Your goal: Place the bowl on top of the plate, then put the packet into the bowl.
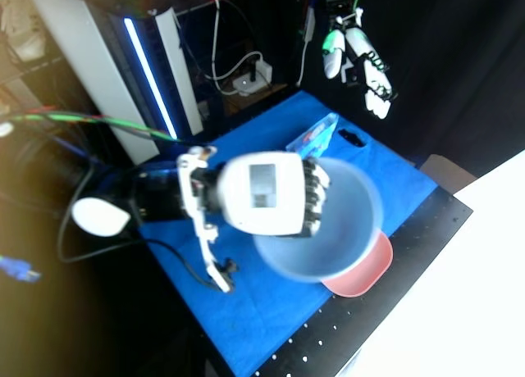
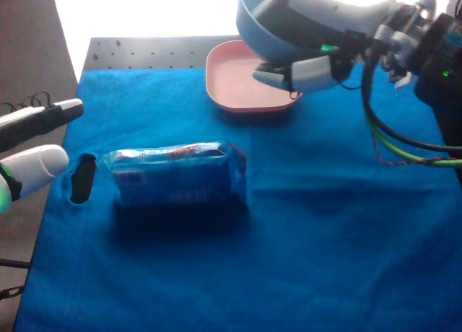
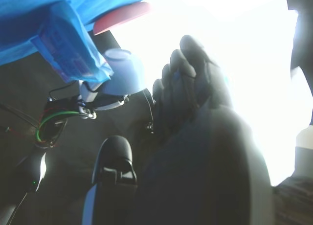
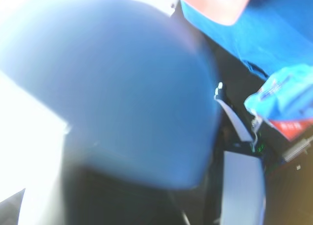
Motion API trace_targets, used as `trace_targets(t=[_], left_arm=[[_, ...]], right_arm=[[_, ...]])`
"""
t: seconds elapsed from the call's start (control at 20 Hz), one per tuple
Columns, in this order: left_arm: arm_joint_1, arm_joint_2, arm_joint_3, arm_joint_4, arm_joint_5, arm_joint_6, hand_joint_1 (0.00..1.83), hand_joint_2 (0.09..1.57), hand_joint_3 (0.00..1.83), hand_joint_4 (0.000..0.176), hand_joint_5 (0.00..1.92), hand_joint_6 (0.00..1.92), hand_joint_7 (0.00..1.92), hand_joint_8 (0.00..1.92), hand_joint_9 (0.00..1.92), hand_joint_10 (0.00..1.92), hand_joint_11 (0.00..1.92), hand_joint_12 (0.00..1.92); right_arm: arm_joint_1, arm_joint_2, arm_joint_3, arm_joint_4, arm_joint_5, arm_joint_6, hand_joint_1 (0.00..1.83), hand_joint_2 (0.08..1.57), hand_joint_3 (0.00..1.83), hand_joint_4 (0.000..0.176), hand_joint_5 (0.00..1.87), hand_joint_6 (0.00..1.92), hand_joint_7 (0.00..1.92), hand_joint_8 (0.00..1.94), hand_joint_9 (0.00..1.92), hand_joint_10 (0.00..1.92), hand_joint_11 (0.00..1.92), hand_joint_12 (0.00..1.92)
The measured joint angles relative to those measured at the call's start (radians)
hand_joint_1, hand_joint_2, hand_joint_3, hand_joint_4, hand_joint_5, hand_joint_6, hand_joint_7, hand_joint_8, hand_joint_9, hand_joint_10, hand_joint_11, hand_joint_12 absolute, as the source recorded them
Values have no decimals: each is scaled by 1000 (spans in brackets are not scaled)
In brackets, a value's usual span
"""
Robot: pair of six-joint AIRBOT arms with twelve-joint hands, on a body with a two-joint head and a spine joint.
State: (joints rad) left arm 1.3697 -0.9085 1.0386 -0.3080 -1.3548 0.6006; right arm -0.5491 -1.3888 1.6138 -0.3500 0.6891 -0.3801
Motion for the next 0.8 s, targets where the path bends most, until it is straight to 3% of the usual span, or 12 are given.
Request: trace_targets(t=[0.15, 0.25, 0.35, 0.45, 0.55, 0.6, 0.65, 0.75, 0.8], left_arm=[[-4, 0, 0, -1, 6, 0, 0, 1386, 0, 0, 314, 1, 306, 1, 298, 1, 82, 569], [-6, 0, 0, -1, 6, 0, 0, 1384, 1, 0, 314, 0, 305, 0, 293, 2, 98, 520], [-10, 0, 0, 2, 5, -2, 0, 1388, 3, 0, 314, 1, 303, 0, 292, 2, 94, 503], [-10, -4, 1, 2, 5, -2, 0, 1387, 3, 0, 317, 2, 297, 0, 298, 4, 103, 507], [-10, -6, 2, 8, 8, -3, 0, 1394, 5, 0, 316, 1, 291, 0, 296, 3, 101, 505], [-10, -6, 2, 8, 8, -6, 0, 1383, 0, 0, 311, 0, 294, 1, 293, 1, 93, 500], [-10, -6, 2, 5, 6, -8, 0, 1385, 0, 0, 314, 2, 299, 4, 293, 1, 94, 499], [-10, -6, 2, 3, 5, -9, 0, 1397, 5, 0, 318, 3, 305, 5, 293, 1, 93, 496], [-10, -6, 2, 3, 6, -9, 0, 1389, 1, 0, 323, 4, 307, 5, 306, 6, 117, 502]], right_arm=[[16, -55, 39, -47, -71, 1, 1379, 1369, 67, 0, 1133, 1921, 1327, 1941, 1476, 1921, 1553, 1921], [16, -74, 50, -63, -110, 1, 1467, 1336, 48, 0, 1167, 1921, 1329, 1941, 1466, 1921, 1554, 1921], [16, -74, 53, -73, -148, 2, 1273, 1365, 49, 0, 1141, 1921, 1281, 1941, 1391, 1921, 1497, 1921], [16, -72, 57, -74, -160, 2, 1264, 1402, 61, 0, 1133, 1921, 1266, 1941, 1394, 1921, 1507, 1921], [10, -71, 61, -77, -184, 2, 1365, 1413, 57, 0, 1090, 1921, 1208, 1941, 1345, 1921, 1471, 1921], [7, -71, 61, -84, -198, 2, 1332, 973, 862, 0, 1069, 1921, 806, 1941, 1302, 1921, 1419, 1921], [7, -71, 61, -96, -212, 2, 1334, 1150, 682, 0, 1038, 1888, 1050, 1941, 1275, 1921, 1383, 1921], [6, -71, 61, -105, -218, 2, 1001, 1476, 194, 0, 1047, 1400, 1134, 1643, 1231, 1767, 1277, 1880], [6, -71, 61, -108, -219, 1, 1017, 1567, 66, 0, 1054, 1209, 1127, 1518, 1192, 1700, 1205, 1863]])
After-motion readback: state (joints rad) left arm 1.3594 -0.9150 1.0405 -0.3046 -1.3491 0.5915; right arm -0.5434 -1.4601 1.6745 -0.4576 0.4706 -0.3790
